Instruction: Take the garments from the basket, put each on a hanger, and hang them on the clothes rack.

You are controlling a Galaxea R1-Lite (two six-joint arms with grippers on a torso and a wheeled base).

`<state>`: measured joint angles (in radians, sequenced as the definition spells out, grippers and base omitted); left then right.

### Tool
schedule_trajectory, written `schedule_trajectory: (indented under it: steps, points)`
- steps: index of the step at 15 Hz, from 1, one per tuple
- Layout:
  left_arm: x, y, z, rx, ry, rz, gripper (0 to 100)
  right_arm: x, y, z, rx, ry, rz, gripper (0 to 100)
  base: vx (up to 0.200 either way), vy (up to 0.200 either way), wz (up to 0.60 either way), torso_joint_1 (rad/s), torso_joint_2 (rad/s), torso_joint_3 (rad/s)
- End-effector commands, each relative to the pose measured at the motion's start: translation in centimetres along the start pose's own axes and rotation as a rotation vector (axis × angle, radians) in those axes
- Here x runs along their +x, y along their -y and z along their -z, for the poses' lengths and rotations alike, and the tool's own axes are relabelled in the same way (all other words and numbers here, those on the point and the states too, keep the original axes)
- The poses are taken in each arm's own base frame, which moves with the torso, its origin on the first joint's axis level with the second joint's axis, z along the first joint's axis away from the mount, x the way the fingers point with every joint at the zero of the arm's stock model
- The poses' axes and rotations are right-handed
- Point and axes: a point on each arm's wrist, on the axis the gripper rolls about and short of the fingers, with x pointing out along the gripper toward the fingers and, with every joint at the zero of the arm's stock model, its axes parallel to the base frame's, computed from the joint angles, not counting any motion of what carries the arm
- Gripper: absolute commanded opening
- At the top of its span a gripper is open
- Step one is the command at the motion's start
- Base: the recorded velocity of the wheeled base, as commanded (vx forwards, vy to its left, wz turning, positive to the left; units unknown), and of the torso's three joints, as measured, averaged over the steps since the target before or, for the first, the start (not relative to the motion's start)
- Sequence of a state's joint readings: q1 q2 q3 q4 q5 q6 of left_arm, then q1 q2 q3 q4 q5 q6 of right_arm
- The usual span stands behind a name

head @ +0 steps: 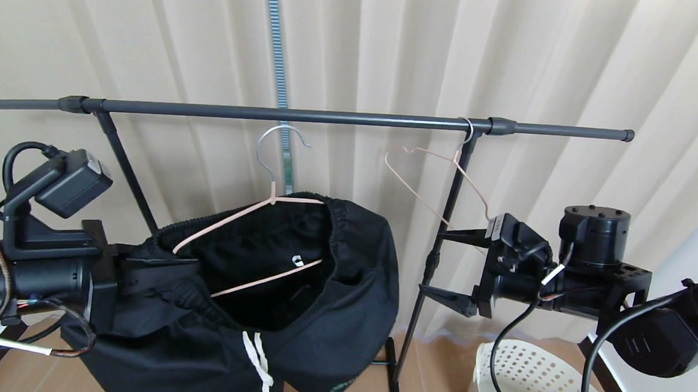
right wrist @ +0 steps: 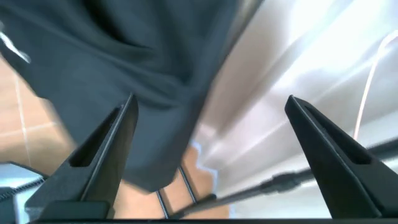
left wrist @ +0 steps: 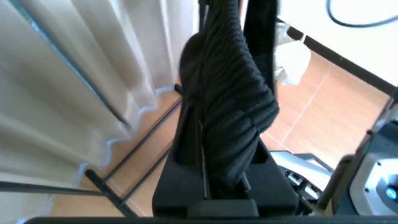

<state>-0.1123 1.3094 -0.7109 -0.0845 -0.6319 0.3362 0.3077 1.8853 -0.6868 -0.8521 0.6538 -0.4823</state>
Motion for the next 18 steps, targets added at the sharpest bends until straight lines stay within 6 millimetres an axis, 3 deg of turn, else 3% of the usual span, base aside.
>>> schedule_trajectory:
  steps: [1, 6, 12, 18]
  points:
    - [1.9, -0.9, -0.7, -0.067, -0.031, -0.018, 0, -0.6, -1.0, -2.7, 0.022, 0.049, 0.025, 100, 0.000, 0.000, 0.00, 0.000, 0.00, 0.000]
    - [6.8, -2.3, -3.9, -0.210, -0.053, -0.103, 0, -0.3, -2.3, -5.2, 0.085, 0.076, 0.103, 100, 0.000, 0.000, 0.00, 0.000, 0.00, 0.000]
    - [12.7, -4.8, -6.3, -0.325, -0.045, -0.201, 0, -0.3, -2.2, -5.2, 0.083, 0.075, 0.112, 100, 0.000, 0.000, 0.00, 0.000, 0.00, 0.000]
    - [16.4, -6.7, -7.1, -0.415, -0.017, -0.201, 0, -0.3, -2.2, -5.2, 0.084, 0.071, 0.124, 100, 0.000, 0.000, 0.00, 0.000, 0.00, 0.000]
